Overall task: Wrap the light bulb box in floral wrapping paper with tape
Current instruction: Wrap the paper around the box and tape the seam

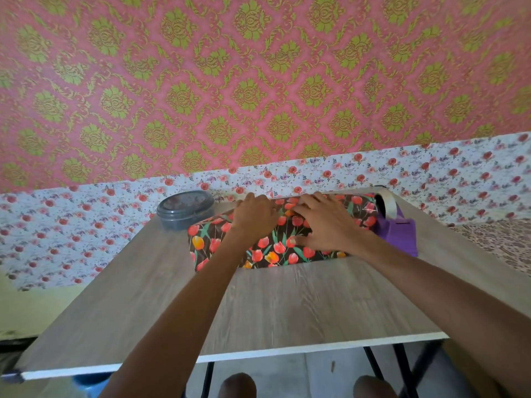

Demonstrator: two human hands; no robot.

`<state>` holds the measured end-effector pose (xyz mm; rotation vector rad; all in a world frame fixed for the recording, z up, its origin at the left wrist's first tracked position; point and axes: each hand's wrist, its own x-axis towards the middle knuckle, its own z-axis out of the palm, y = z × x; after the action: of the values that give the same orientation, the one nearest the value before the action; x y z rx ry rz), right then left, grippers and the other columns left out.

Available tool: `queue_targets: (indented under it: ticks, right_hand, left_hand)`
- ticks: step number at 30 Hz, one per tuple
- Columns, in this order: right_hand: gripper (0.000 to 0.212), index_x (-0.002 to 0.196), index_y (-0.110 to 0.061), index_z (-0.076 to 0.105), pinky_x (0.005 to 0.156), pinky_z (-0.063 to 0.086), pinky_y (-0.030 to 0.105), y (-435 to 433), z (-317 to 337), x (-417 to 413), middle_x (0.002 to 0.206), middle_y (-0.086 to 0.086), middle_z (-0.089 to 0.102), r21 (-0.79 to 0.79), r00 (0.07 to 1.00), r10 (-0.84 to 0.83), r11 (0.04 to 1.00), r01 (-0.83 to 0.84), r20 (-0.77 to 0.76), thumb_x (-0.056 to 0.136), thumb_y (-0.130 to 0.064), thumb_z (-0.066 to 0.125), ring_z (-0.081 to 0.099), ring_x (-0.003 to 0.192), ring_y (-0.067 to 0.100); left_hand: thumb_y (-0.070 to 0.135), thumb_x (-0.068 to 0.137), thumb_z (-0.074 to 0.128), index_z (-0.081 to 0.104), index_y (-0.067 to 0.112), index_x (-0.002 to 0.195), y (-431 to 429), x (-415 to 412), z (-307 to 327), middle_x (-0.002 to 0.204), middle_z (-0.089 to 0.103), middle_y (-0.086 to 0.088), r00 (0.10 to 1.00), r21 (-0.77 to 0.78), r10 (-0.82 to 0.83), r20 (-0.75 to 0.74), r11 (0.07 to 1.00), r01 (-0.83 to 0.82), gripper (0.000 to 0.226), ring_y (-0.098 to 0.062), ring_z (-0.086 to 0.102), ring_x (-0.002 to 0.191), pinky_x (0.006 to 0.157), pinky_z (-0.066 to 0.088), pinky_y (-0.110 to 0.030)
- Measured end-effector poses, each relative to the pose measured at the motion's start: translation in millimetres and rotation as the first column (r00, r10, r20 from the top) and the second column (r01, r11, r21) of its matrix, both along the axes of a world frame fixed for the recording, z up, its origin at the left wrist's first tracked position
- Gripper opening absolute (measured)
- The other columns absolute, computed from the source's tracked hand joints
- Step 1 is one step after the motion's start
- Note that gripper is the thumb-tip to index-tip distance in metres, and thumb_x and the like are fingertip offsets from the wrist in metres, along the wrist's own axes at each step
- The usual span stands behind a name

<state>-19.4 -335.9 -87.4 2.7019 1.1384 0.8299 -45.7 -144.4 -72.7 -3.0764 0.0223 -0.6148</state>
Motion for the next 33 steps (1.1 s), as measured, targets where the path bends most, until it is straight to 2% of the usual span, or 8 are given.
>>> queue_targets:
  ticks: [2,4,10,17,25,27,30,33]
  right_hand:
    - [0.087,0.145,-0.02,0.043,0.101,0.041,0.044,4,13,11,0.143,0.003,0.041,-0.076,0.992,-0.046,0.996,0.038,-0.114,0.076,-0.072,0.059,0.039,0.127,0.025]
    - [0.094,0.15,-0.019,0.033,0.096,0.043,0.043,9,20,21,0.148,0.004,0.035,-0.148,0.973,-0.092,0.987,0.062,-0.21,0.075,-0.067,0.065,0.034,0.128,0.028]
    - [0.111,0.153,-0.017,0.021,0.108,0.04,0.041,25,48,48,0.154,0.005,0.031,-0.181,0.804,-0.171,0.98,0.081,-0.57,0.069,-0.054,0.082,0.037,0.135,0.026]
    - [0.112,0.142,-0.035,0.019,0.103,0.047,0.045,39,58,78,0.145,0.006,0.035,-0.148,0.531,-0.184,0.983,0.111,-0.827,0.058,-0.035,0.093,0.043,0.126,0.03]
    - [0.099,0.123,-0.031,0.034,0.076,0.053,0.036,27,53,59,0.112,-0.003,0.053,-0.015,0.658,-0.068,0.996,0.086,-0.75,0.046,-0.046,0.094,0.055,0.098,0.016]
    - [0.094,0.117,-0.031,0.035,0.068,0.05,0.035,23,54,42,0.103,-0.003,0.056,-0.002,0.722,-0.058,0.997,0.078,-0.69,0.045,-0.05,0.092,0.057,0.089,0.015]
    - [0.089,0.113,-0.029,0.034,0.055,0.04,0.029,15,50,12,0.093,-0.008,0.054,-0.002,0.88,-0.066,0.997,0.074,-0.471,0.047,-0.056,0.087,0.055,0.075,0.01]
    - [0.086,0.11,-0.024,0.037,0.055,0.034,0.025,9,30,-8,0.097,-0.008,0.047,0.028,0.977,0.013,1.0,-0.008,-0.211,0.049,-0.067,0.079,0.05,0.073,0.01]
  left_hand:
    - [0.029,0.091,0.037,0.071,0.017,0.093,3,7,4,0.095,0.069,-0.004,1.0,0.032,0.009,-0.026,0.999,-0.008,0.036,-0.029,0.058,0.106,0.101,0.037,-0.051]
    - [0.036,0.089,0.032,0.071,0.021,0.098,6,10,6,0.096,0.07,-0.003,0.998,0.085,0.022,-0.059,0.996,-0.017,0.043,-0.029,0.054,0.113,0.104,0.028,-0.054]
    - [0.038,0.1,0.02,0.043,0.012,0.133,15,15,-14,0.146,0.043,-0.006,0.987,-0.04,-0.099,-0.124,0.995,0.095,0.048,-0.022,0.021,0.145,0.115,0.001,-0.062]
    - [0.04,0.101,0.025,0.042,0.019,0.122,21,23,0,0.132,0.052,-0.006,0.963,-0.239,-0.141,-0.23,0.967,0.085,0.034,-0.026,0.044,0.126,0.113,0.004,-0.065]
    - [0.046,0.08,0.048,0.042,0.03,0.083,23,31,5,0.08,0.055,0.008,0.956,-0.444,-0.204,-0.21,0.891,0.092,0.018,-0.012,0.049,0.076,0.103,0.03,-0.057]
    - [0.05,0.079,0.053,0.046,0.026,0.102,23,24,6,0.099,0.058,0.005,0.956,-0.466,-0.215,-0.201,0.879,0.1,0.035,-0.015,0.051,0.089,0.099,0.035,-0.052]
    - [0.051,0.081,0.063,0.037,0.022,0.136,22,12,15,0.136,0.042,-0.004,0.967,-0.311,-0.176,-0.187,0.944,0.111,0.068,-0.025,0.037,0.125,0.107,0.027,-0.053]
    - [0.048,0.077,0.071,0.035,0.024,0.142,20,-1,25,0.143,0.036,-0.004,0.974,-0.194,-0.15,-0.171,0.974,0.116,0.078,-0.027,0.028,0.135,0.108,0.023,-0.055]
